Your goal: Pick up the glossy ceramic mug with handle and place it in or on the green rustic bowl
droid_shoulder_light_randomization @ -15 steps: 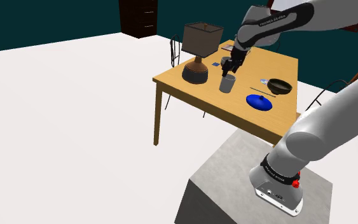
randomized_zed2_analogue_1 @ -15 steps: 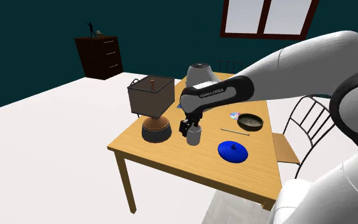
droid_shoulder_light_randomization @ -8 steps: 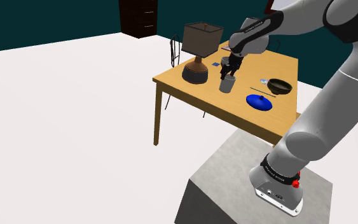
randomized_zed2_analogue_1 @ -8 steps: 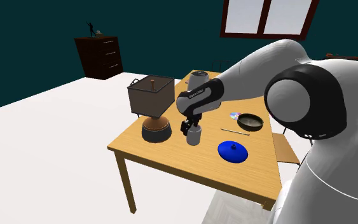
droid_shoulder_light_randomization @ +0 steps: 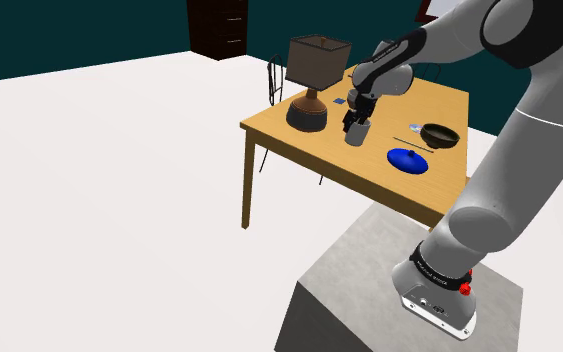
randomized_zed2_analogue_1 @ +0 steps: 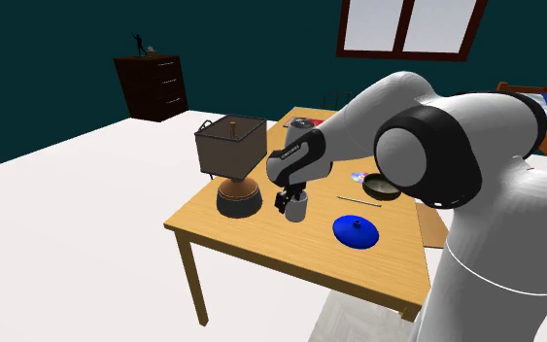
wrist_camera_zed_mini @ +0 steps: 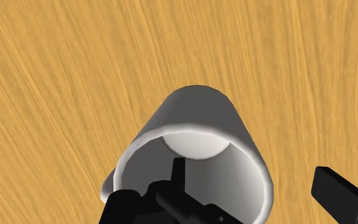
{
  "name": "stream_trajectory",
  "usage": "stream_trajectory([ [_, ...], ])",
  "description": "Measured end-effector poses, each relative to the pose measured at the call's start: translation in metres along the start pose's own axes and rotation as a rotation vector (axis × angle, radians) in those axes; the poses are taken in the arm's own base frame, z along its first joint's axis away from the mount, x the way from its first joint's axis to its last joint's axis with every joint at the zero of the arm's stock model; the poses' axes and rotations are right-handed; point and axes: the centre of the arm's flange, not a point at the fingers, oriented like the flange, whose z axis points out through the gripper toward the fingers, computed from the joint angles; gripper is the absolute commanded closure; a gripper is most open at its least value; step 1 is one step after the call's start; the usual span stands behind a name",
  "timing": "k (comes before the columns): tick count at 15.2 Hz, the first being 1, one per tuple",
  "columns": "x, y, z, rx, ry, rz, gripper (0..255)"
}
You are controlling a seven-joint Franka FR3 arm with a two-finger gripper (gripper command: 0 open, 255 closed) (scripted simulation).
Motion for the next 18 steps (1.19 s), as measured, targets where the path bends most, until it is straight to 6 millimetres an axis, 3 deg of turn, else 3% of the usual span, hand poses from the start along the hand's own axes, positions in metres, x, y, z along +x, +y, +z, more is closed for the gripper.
stream_trajectory([
  [6,-0.0006,-0.0003,0.0016,0.000,0.000,0.000,0],
  [7,-0.0006,-0.0003,0.0016,0.000,0.000,0.000,255],
  [18,-0.0003,0.0004,-0.0006,0.000,0.000,0.000,255],
])
